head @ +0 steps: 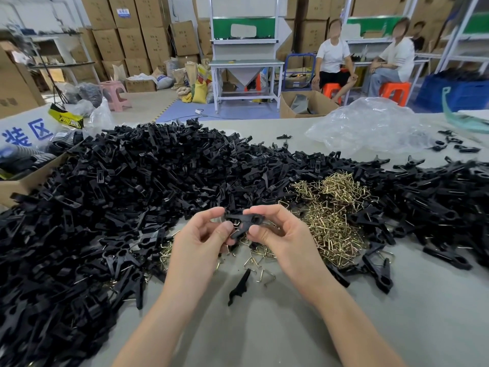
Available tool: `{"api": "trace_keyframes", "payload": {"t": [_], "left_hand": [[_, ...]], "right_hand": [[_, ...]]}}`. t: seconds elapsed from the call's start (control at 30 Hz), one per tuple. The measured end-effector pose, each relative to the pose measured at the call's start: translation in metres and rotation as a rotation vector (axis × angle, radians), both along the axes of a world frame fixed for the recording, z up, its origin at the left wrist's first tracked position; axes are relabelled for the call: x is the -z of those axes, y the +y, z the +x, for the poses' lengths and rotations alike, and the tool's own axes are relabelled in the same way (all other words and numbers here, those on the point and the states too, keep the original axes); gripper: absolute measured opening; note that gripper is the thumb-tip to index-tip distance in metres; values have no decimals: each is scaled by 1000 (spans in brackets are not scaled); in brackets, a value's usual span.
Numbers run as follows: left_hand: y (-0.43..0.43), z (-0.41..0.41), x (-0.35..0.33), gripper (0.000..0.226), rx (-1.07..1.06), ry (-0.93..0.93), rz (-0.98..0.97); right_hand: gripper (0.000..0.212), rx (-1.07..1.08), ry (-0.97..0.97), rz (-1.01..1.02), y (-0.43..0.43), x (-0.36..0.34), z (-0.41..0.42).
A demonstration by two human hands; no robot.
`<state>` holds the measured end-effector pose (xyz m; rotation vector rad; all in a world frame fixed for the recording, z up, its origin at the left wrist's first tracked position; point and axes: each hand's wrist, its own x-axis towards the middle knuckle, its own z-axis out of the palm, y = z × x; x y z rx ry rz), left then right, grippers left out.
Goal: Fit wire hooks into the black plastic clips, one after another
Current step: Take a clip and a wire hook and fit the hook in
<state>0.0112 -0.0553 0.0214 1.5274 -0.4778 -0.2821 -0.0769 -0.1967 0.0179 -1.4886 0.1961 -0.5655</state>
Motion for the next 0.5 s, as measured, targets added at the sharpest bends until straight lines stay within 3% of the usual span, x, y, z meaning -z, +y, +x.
{"api": "trace_keyframes", "payload": {"t": [0.5], "left_hand": [[-4, -6, -2, 22, 36, 226, -105]], "right_hand": [[35, -11, -17, -16, 4, 0, 0]]}}
